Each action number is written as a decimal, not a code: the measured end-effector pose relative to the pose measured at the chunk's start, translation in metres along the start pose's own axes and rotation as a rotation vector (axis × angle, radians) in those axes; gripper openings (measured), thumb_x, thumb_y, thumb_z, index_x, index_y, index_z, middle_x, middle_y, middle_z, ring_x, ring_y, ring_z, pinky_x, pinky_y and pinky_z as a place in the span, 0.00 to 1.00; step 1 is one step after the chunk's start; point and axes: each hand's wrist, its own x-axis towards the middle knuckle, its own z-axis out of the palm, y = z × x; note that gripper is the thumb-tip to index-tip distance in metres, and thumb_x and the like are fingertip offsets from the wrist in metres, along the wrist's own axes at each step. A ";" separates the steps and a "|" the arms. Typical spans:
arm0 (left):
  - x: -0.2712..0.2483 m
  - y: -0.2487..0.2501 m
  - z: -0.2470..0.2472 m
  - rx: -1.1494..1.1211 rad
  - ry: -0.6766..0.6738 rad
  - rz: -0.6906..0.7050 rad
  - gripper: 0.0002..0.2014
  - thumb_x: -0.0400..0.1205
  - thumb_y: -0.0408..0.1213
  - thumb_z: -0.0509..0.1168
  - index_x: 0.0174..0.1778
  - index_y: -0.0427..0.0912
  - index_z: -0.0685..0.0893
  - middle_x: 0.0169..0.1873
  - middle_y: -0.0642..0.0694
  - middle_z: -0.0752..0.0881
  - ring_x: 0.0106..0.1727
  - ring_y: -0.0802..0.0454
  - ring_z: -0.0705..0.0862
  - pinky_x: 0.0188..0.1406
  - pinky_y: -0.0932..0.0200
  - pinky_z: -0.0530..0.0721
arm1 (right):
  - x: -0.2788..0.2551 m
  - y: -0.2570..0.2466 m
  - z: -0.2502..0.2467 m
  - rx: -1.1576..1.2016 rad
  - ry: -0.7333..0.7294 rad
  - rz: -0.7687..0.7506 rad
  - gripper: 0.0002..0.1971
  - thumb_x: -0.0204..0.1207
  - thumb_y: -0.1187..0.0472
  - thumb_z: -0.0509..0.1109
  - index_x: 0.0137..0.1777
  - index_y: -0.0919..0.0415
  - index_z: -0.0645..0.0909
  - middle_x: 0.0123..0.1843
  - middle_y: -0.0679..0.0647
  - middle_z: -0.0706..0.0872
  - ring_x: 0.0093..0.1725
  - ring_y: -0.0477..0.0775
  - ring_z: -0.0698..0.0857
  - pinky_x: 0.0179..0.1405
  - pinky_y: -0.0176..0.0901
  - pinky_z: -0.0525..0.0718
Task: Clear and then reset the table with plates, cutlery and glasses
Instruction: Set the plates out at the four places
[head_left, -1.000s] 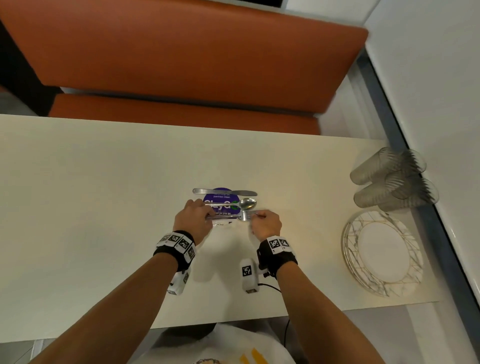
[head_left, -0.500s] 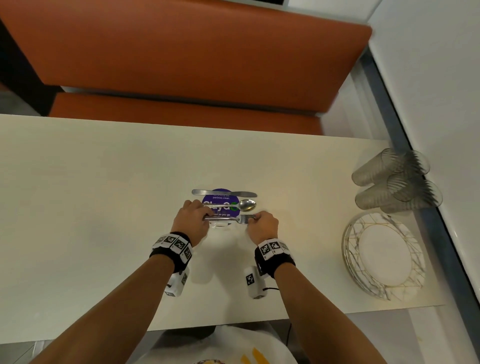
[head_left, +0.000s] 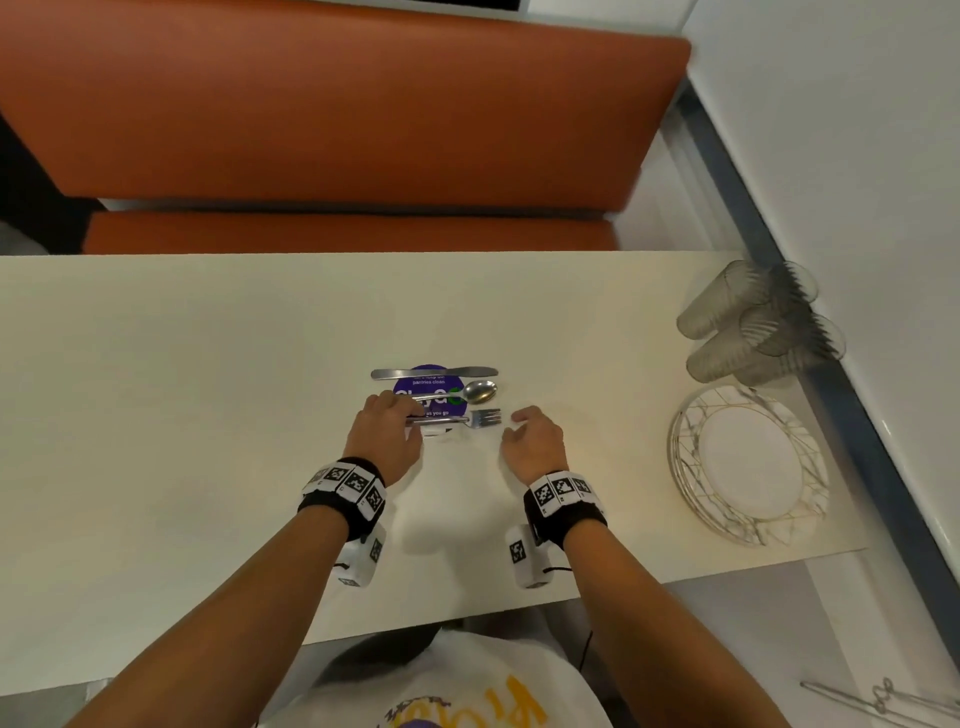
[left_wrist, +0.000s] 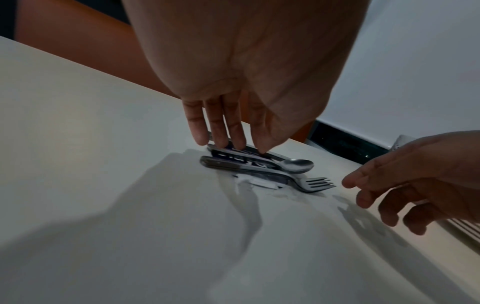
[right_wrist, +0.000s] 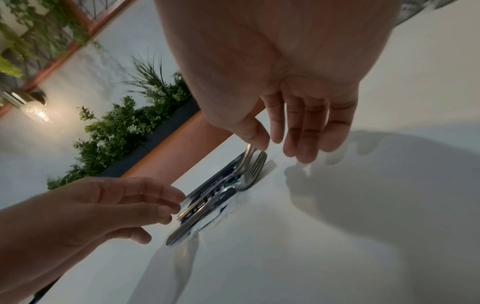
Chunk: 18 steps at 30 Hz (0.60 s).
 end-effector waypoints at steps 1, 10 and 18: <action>-0.001 0.005 0.002 -0.013 -0.015 0.001 0.13 0.79 0.31 0.73 0.60 0.41 0.89 0.59 0.40 0.87 0.62 0.38 0.81 0.62 0.43 0.82 | -0.004 0.005 -0.003 0.022 0.001 -0.023 0.13 0.81 0.63 0.68 0.64 0.59 0.82 0.50 0.55 0.87 0.59 0.59 0.85 0.64 0.50 0.83; 0.009 0.098 0.026 -0.160 -0.165 0.164 0.08 0.85 0.35 0.67 0.54 0.48 0.89 0.47 0.52 0.89 0.47 0.54 0.86 0.54 0.47 0.89 | -0.029 0.041 -0.076 0.116 0.117 -0.162 0.09 0.80 0.67 0.68 0.51 0.58 0.90 0.44 0.45 0.88 0.40 0.41 0.83 0.40 0.16 0.75; 0.055 0.248 0.058 -0.253 -0.225 0.303 0.09 0.85 0.37 0.66 0.55 0.50 0.90 0.45 0.55 0.89 0.45 0.55 0.87 0.52 0.53 0.87 | 0.000 0.088 -0.194 0.273 0.295 -0.120 0.10 0.79 0.67 0.69 0.50 0.56 0.90 0.43 0.48 0.90 0.39 0.38 0.87 0.43 0.26 0.82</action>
